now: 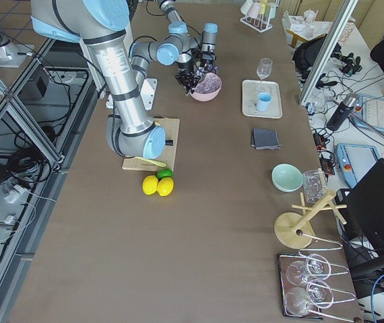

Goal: Put ice in cup with scoop

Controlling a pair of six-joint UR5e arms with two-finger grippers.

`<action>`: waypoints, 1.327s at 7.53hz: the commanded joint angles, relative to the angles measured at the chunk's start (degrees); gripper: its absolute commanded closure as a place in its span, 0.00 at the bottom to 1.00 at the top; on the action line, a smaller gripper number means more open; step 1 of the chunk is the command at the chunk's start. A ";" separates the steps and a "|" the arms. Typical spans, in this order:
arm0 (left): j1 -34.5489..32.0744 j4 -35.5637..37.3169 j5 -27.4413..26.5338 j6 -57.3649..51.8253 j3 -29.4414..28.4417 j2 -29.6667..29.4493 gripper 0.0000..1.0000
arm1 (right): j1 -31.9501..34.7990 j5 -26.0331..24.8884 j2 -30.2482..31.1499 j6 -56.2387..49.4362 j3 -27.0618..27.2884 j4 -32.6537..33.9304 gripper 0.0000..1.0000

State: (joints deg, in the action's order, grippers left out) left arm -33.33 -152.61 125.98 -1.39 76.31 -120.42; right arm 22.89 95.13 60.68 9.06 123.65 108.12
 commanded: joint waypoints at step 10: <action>-9.91 24.00 0.32 -1.07 23.09 13.62 0.02 | 21.30 26.50 -6.51 3.68 -16.99 13.16 1.00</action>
State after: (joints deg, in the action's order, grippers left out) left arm -41.42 -133.18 126.27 -2.58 96.29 -108.78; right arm 40.55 116.83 58.52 13.23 114.49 118.01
